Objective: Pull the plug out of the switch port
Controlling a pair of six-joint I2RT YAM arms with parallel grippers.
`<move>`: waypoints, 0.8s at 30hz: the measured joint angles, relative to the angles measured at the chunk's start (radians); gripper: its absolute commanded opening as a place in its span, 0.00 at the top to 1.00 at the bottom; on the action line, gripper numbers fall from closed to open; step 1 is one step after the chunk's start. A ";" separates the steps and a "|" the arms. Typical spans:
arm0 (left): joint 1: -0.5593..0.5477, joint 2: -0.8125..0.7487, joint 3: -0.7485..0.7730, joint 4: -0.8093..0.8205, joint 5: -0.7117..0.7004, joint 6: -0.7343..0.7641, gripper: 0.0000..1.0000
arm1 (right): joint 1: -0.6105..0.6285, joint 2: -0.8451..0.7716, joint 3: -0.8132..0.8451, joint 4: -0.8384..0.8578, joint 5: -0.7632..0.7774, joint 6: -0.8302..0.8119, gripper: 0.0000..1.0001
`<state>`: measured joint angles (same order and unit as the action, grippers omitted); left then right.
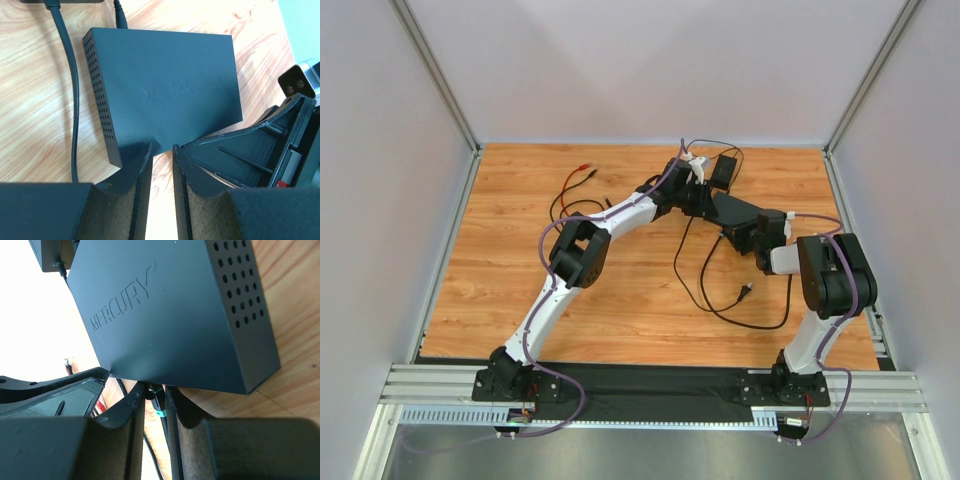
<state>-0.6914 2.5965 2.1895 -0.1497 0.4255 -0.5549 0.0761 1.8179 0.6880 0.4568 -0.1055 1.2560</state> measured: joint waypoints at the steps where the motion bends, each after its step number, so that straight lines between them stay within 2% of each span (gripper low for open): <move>1: 0.000 0.003 0.004 0.000 0.003 -0.001 0.70 | 0.000 0.000 0.004 -0.008 -0.002 0.000 1.00; 24: 0.000 0.007 0.009 0.002 0.011 -0.008 0.70 | -0.008 -0.010 -0.030 0.015 -0.106 -0.057 1.00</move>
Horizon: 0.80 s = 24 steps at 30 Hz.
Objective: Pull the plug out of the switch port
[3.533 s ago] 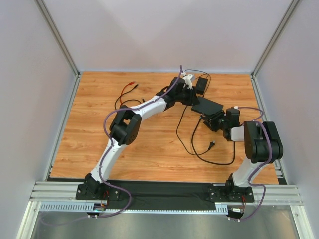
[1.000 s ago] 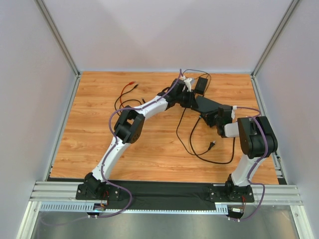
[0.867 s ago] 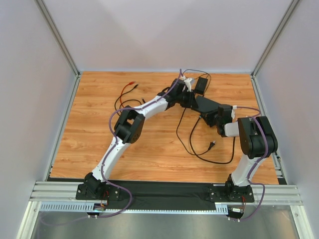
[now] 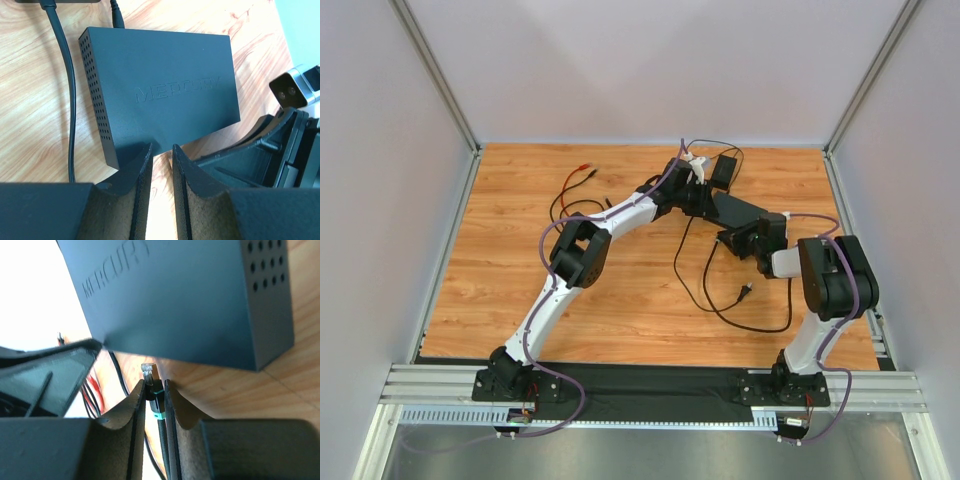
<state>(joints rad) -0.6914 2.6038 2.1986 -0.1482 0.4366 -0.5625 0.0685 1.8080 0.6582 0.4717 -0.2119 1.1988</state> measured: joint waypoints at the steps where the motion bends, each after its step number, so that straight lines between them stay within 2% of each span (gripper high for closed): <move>1: 0.000 0.000 0.000 0.000 0.000 0.000 0.70 | 0.000 -0.003 -0.005 0.003 -0.006 -0.007 1.00; 7: 0.006 -0.005 -0.022 0.027 0.008 -0.002 0.67 | 0.000 -0.036 -0.029 -0.010 -0.032 -0.083 1.00; 12: 0.027 -0.138 -0.225 0.050 0.000 0.028 0.64 | 0.000 -0.094 -0.035 -0.099 -0.042 -0.172 1.00; 18: 0.101 -0.381 -0.488 0.093 -0.035 0.093 0.58 | 0.017 -0.237 -0.021 -0.249 -0.026 -0.252 1.00; 24: 0.175 -0.500 -0.616 0.274 0.093 0.083 0.47 | 0.081 -0.329 0.068 -0.309 -0.003 -0.281 1.00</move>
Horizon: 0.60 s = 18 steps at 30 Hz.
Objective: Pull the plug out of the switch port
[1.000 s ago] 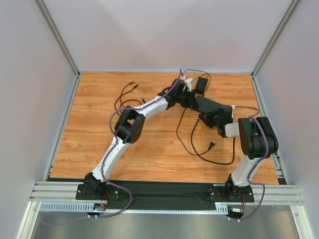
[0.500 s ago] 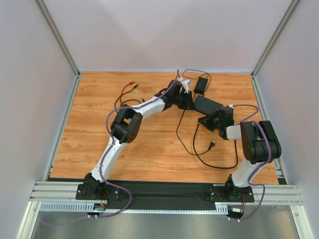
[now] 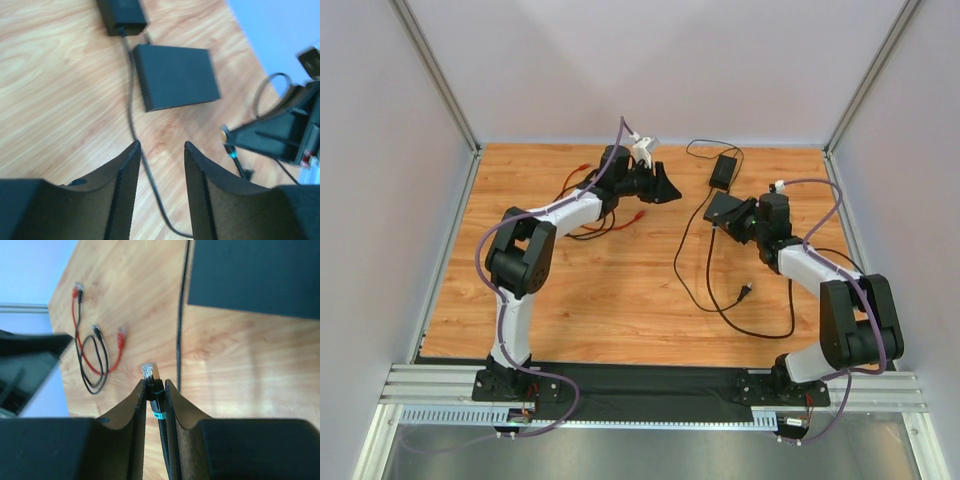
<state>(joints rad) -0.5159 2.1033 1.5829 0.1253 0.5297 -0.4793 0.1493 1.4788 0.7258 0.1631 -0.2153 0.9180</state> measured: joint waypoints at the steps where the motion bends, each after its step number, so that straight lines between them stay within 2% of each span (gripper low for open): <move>1: 0.007 -0.010 -0.032 0.048 0.041 -0.013 0.45 | 0.002 -0.001 0.014 -0.002 0.003 -0.001 1.00; 5: 0.006 -0.018 -0.171 0.260 0.197 -0.127 0.37 | 0.003 0.010 0.079 -0.002 0.028 0.000 1.00; 8: -0.002 -0.013 -0.234 0.401 0.283 -0.211 0.37 | 0.003 0.034 0.128 -0.003 0.042 0.002 1.00; 14: -0.028 0.051 -0.189 0.606 0.386 -0.330 0.38 | 0.003 0.076 0.222 -0.002 0.056 0.014 1.00; 18: -0.055 0.078 -0.148 0.579 0.402 -0.317 0.39 | 0.003 0.084 0.246 0.002 0.058 0.029 1.00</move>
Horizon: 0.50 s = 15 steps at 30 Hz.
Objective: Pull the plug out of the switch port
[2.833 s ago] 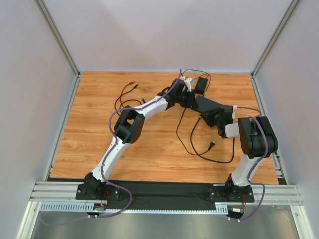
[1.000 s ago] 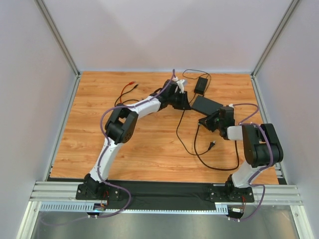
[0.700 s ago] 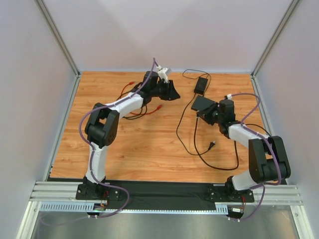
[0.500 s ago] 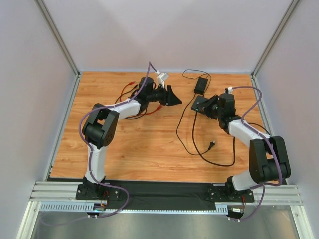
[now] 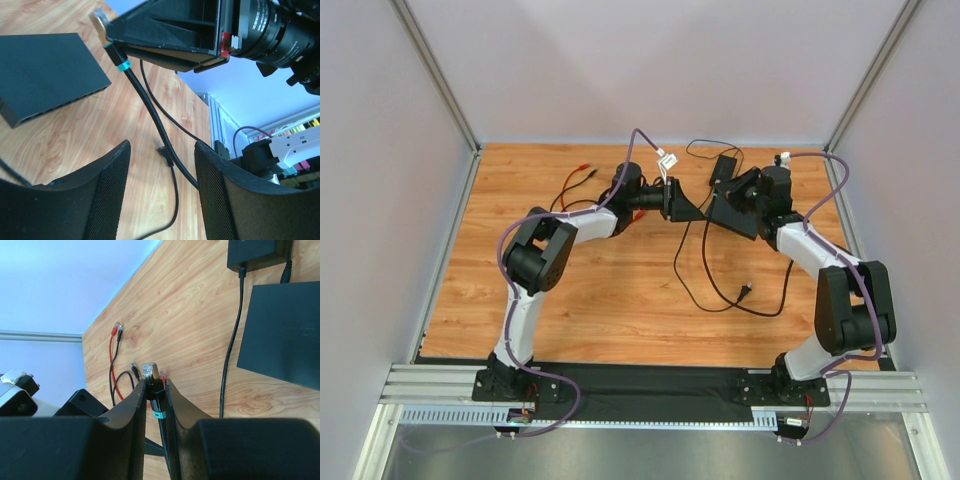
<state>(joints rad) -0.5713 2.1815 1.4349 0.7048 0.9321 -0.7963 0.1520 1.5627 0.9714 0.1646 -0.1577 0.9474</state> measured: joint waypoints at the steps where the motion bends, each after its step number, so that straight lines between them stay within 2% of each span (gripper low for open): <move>1: -0.010 0.004 0.018 -0.034 -0.002 0.021 0.39 | 0.000 0.003 0.002 0.000 0.000 0.006 1.00; 10: -0.050 0.028 0.120 -0.174 0.019 0.117 0.43 | 0.000 0.005 0.004 -0.003 -0.005 0.016 1.00; 15: -0.047 0.049 0.159 -0.257 0.036 0.164 0.52 | -0.002 0.004 0.004 -0.002 -0.026 0.016 1.00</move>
<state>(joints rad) -0.6182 2.2303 1.5936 0.4480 0.9680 -0.6323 0.1497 1.5669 0.9756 0.1631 -0.1837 0.9634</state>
